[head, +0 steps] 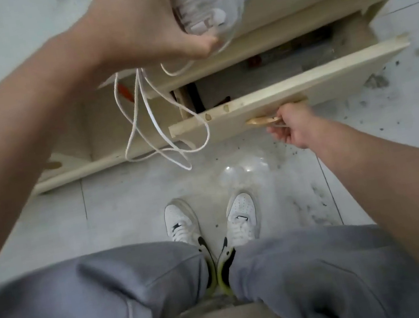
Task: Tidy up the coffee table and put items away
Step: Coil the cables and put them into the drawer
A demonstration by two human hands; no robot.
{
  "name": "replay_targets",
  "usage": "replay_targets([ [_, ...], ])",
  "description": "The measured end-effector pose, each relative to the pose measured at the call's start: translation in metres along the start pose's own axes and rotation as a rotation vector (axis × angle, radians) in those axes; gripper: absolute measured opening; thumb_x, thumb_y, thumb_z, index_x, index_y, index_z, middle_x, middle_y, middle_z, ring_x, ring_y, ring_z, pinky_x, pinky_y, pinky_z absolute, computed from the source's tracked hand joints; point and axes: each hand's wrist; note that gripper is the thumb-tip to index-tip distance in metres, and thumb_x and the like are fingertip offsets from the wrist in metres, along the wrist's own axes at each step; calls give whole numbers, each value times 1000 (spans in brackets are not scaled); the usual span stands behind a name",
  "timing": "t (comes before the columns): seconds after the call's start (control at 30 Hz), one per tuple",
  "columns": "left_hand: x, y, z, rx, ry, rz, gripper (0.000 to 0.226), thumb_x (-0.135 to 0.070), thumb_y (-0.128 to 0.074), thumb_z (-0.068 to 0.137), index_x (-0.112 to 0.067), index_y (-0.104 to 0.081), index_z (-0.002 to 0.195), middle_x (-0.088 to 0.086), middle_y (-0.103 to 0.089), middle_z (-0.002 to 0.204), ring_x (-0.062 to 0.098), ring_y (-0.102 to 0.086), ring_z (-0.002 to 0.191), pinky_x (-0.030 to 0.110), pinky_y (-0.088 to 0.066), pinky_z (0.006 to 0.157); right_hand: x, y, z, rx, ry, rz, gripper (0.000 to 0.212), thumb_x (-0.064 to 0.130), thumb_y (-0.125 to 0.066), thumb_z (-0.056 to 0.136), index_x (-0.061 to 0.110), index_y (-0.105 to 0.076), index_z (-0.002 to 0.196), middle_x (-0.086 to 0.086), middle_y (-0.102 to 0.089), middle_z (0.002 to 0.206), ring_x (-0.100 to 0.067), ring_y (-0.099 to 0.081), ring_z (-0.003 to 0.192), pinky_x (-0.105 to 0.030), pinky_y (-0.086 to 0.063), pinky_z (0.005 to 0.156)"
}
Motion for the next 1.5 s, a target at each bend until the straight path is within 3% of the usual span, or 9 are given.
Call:
replay_targets([
  [0.17,-28,-31,-29,-25,-188,276,52,-50,-69,65,-20,-50,103,-5,-58,68,23,-55,56,30,-44,51,-24,22,-28,21,-121,-180,22,14,-32,101,3,-51,99,-12,-65,88,-22,-65,67,-36,-57,74],
  [0.4,-26,-74,-29,129,-108,112,50,-50,-73,67,-18,-48,96,-4,-62,69,20,-59,59,29,-39,50,4,38,-104,505,-4,-1004,42,38,-47,102,0,-61,113,-12,-78,93,-21,-74,67,-29,-58,56],
  [0.5,-20,-94,-26,212,75,-66,57,-53,-79,66,-19,-55,105,-5,-67,86,15,-61,72,28,-45,60,32,32,-116,324,401,-737,27,29,-55,98,8,-72,93,-8,-78,81,-23,-74,67,-28,-55,51],
  [0.6,-8,-108,-19,237,279,-290,52,-52,-83,68,-22,-60,103,-9,-66,85,3,-60,65,19,-45,55,32,32,-107,-34,766,-871,35,45,-55,94,16,-68,109,-1,-73,104,-25,-68,95,-33,-53,77],
  [0.8,7,-134,-1,199,606,-665,23,-44,-68,89,-23,-64,96,-2,-67,80,6,-59,56,16,-46,46,22,27,-89,54,575,-1385,39,22,-38,101,3,-62,124,-19,-60,131,-32,-57,114,-35,-45,92],
  [0.93,9,-157,16,233,902,-998,29,-18,-60,97,-1,-57,120,7,-57,80,14,-53,58,24,-48,48,24,26,-82,104,505,-1283,37,21,-35,102,1,-60,121,-21,-62,124,-31,-59,106,-36,-45,92],
  [1.07,4,-184,25,199,1145,-1256,8,-12,-52,101,-7,-56,105,5,-52,75,14,-51,58,26,-50,50,29,40,-83,393,411,-778,71,73,-55,80,21,-58,129,-2,-70,114,-11,-67,95,-32,-46,91],
  [1.37,17,-201,41,319,1127,-1547,21,-26,-50,103,-9,-58,92,6,-58,74,16,-58,64,33,-54,67,19,10,-65,387,459,-984,41,54,-87,61,18,-70,71,7,-68,69,-10,-62,70,-24,-45,65],
  [1.5,25,-195,40,232,1041,-1806,22,-25,-51,97,-4,-60,98,14,-62,86,25,-60,81,37,-48,88,22,-2,-61,328,426,-1050,14,18,-75,77,8,-70,84,-3,-70,76,-15,-62,67,-22,-49,57],
])
Point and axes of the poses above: each hand's wrist, its own z-axis towards the middle knuckle, its own y-axis out of the back of the hand, x = y × z
